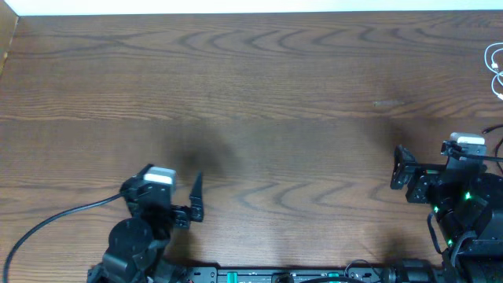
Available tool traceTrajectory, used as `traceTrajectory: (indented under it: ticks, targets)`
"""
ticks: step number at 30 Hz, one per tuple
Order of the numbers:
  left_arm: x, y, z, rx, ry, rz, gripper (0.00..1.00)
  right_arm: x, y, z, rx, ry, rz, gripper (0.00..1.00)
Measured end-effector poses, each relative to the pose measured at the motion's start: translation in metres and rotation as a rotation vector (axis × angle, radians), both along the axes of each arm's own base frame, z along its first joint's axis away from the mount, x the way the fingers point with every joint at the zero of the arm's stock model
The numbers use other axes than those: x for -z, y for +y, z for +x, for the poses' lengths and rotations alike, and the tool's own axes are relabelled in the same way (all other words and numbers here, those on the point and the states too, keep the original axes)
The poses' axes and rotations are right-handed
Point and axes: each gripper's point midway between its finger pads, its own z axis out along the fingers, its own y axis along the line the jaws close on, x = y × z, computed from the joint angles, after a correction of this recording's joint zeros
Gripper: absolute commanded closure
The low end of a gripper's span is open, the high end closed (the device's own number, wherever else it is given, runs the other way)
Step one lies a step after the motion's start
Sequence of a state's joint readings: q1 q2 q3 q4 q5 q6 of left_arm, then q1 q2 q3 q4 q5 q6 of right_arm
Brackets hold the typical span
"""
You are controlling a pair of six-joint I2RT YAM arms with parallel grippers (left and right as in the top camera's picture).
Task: Untangle cables
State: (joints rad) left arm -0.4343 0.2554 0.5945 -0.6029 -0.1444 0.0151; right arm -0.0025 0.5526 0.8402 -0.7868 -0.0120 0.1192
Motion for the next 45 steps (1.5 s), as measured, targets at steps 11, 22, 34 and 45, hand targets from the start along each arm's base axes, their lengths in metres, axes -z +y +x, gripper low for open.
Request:
traceTrajectory:
  ticks: [11, 22, 34, 45]
  targets:
    - [0.028, -0.043, 0.002, 0.268, 0.113, 0.116, 0.02, 0.000, 0.000, 0.000, -0.004, 0.001, -0.009, 0.01]
    - [0.019, 0.012, 0.017, -0.086, 0.078, 0.118, 0.01, 0.000, 0.000, 0.005, -0.008, 0.001, -0.016, 0.01]
    - [0.020, 0.056, 0.025, -0.285, 0.062, 0.086, 0.02, 0.020, 0.004, 0.023, -0.030, 0.091, -0.004, 0.01]
    - [0.020, 0.053, 0.028, -0.199, 0.072, 0.017, 0.02, 0.018, 0.006, 0.024, -0.041, 0.078, 0.000, 0.01]
